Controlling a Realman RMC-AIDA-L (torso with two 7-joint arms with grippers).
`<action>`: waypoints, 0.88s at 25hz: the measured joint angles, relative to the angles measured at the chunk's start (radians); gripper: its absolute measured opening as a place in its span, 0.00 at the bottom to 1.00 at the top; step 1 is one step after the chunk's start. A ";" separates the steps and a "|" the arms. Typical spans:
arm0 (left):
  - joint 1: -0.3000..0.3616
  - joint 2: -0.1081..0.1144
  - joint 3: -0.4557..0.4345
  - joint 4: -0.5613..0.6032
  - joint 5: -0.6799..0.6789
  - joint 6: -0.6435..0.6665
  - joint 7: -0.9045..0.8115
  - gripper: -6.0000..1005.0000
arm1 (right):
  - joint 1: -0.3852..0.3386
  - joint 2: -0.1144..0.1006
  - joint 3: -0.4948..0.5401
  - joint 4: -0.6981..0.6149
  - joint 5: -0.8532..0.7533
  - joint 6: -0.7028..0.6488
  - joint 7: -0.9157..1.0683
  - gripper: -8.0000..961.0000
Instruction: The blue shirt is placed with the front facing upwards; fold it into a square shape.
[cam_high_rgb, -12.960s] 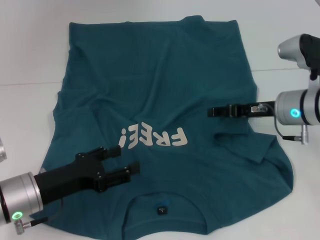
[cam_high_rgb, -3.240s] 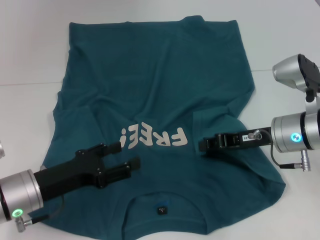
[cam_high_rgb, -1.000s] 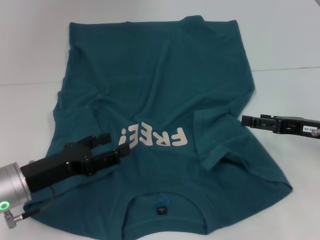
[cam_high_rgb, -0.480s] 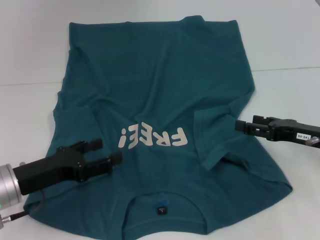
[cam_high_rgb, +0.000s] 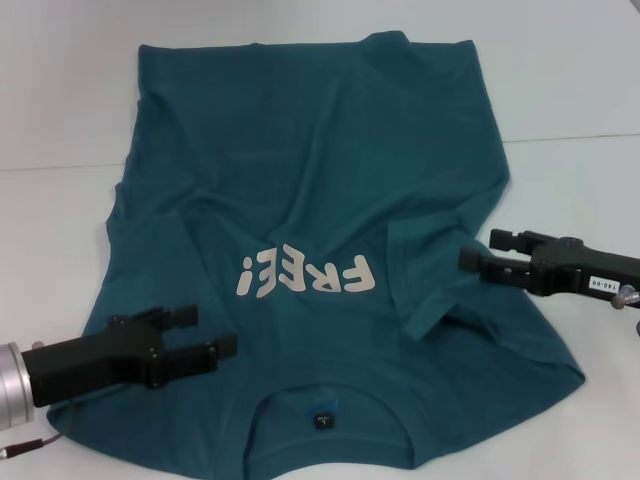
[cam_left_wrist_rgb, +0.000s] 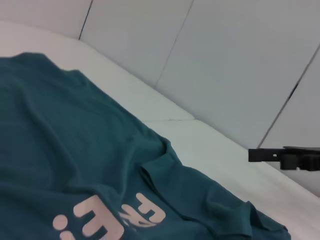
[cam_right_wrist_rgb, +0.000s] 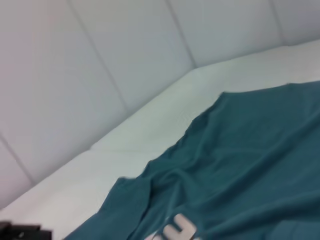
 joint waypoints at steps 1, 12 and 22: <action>0.001 0.000 0.000 0.000 0.003 -0.001 -0.011 0.89 | 0.005 -0.005 -0.003 0.000 -0.014 -0.010 0.004 0.94; 0.028 0.001 -0.044 0.027 0.057 -0.064 -0.194 0.89 | 0.054 -0.014 -0.029 -0.006 -0.072 0.038 0.079 0.91; 0.060 0.014 -0.061 0.138 0.128 -0.041 -0.347 0.89 | 0.094 -0.016 -0.063 -0.008 -0.110 0.036 0.125 0.91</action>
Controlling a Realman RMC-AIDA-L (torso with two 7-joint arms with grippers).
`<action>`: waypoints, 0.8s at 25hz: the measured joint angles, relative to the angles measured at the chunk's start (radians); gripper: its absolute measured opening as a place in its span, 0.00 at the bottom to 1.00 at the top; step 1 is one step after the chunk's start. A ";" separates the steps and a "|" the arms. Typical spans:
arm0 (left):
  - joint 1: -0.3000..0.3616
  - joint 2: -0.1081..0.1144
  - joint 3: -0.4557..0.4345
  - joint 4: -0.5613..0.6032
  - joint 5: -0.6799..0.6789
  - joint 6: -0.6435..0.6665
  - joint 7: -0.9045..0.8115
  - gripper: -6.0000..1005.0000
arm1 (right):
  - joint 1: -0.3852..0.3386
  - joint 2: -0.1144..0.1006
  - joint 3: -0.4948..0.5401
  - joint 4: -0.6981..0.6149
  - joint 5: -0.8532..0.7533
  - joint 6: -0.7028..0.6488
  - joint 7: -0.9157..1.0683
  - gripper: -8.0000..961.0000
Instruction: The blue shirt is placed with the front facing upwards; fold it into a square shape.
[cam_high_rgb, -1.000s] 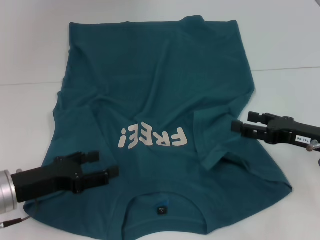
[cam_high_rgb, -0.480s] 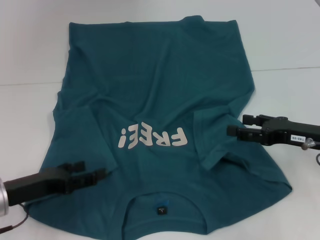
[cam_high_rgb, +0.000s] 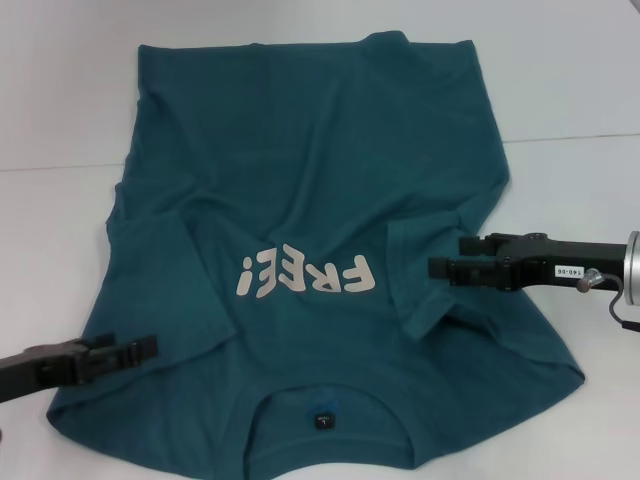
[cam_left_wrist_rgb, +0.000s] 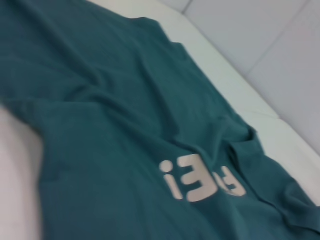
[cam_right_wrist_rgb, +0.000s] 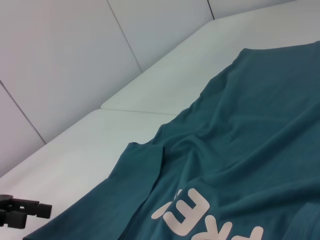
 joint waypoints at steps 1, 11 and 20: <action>0.003 0.000 -0.008 0.009 0.007 0.000 -0.014 0.89 | 0.000 0.000 0.002 0.000 0.000 0.003 0.000 0.91; 0.001 0.021 -0.084 0.060 0.135 0.000 -0.159 0.88 | -0.002 0.000 0.006 0.000 0.005 0.019 0.001 0.90; -0.005 0.023 -0.086 0.054 0.160 -0.020 -0.174 0.88 | -0.003 -0.002 0.008 -0.001 0.007 0.019 0.003 0.89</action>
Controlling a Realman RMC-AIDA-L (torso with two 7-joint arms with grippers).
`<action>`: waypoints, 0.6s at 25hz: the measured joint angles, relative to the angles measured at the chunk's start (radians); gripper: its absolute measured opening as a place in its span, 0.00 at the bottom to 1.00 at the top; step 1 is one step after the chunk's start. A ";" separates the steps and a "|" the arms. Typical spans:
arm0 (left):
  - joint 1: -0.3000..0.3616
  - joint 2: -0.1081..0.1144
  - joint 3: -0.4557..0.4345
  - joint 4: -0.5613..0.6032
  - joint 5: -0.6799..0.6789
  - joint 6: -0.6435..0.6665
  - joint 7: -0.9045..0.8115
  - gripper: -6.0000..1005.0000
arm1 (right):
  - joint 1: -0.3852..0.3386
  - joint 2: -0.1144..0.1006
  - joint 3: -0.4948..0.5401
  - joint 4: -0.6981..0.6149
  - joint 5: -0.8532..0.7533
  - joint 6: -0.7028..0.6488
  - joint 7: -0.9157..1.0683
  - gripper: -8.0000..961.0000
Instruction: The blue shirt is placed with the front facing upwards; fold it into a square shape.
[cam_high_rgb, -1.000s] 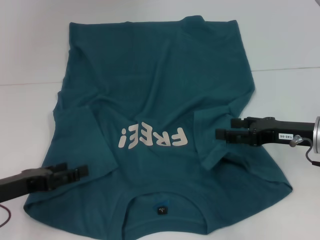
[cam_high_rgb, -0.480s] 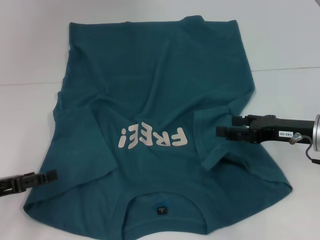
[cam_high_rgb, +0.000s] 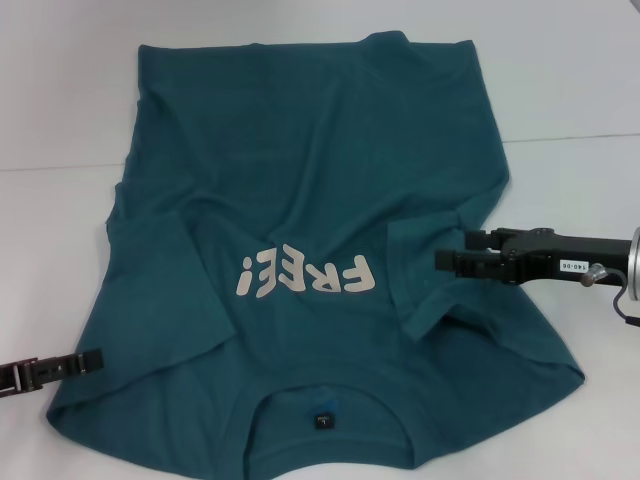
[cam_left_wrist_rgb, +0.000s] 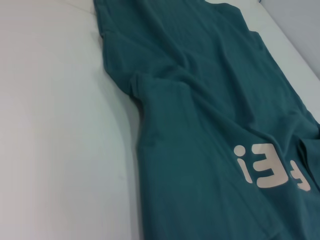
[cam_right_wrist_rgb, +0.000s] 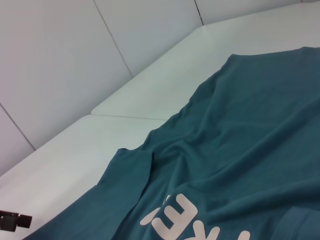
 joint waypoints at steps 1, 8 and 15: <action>0.000 0.000 0.000 -0.002 0.000 -0.004 0.000 0.88 | 0.000 -0.001 0.001 0.000 0.000 0.000 0.000 0.88; -0.001 0.000 0.008 -0.023 0.001 -0.026 0.010 0.88 | -0.001 -0.004 0.006 0.000 0.000 0.001 0.000 0.86; 0.001 -0.003 0.009 -0.030 0.002 -0.038 0.015 0.88 | 0.001 -0.008 0.009 0.000 0.000 0.001 0.000 0.87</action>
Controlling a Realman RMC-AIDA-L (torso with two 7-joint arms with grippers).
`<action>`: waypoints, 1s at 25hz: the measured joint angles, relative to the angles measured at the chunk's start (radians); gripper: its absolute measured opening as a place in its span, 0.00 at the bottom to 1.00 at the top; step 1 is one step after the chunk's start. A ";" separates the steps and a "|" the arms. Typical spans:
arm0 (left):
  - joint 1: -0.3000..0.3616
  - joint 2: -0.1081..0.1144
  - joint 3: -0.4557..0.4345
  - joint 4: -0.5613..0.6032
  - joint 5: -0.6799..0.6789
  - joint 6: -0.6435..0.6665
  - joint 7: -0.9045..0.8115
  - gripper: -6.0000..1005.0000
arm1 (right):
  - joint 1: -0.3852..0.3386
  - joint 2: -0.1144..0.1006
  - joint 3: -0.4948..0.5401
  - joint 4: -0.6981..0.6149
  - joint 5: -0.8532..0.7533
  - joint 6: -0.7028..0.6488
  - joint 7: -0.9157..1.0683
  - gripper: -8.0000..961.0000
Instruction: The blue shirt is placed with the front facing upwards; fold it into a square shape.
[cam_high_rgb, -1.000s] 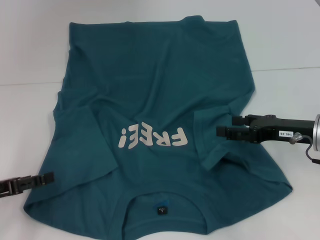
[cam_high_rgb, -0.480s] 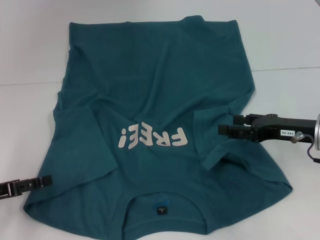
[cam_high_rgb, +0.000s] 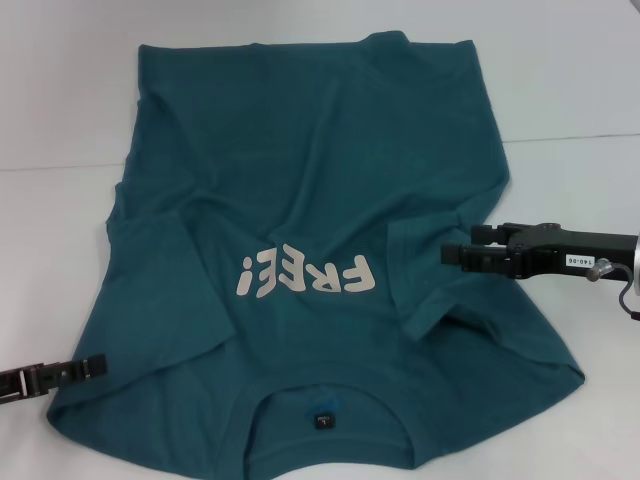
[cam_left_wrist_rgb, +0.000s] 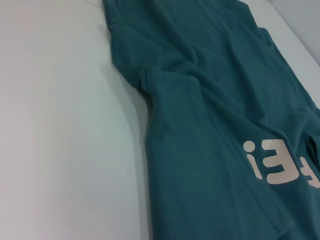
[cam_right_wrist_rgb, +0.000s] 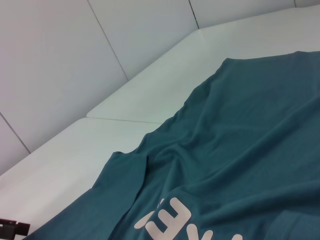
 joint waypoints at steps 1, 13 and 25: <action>0.000 0.000 0.000 0.000 0.000 -0.001 0.000 0.88 | 0.000 0.000 0.000 0.000 0.000 0.000 0.000 0.87; -0.003 0.000 0.001 -0.008 0.026 0.005 0.000 0.88 | 0.001 -0.002 0.002 0.000 0.000 0.000 0.000 0.87; -0.007 0.004 0.001 -0.002 0.026 0.012 -0.001 0.88 | 0.000 -0.003 0.003 0.002 0.000 0.000 0.000 0.87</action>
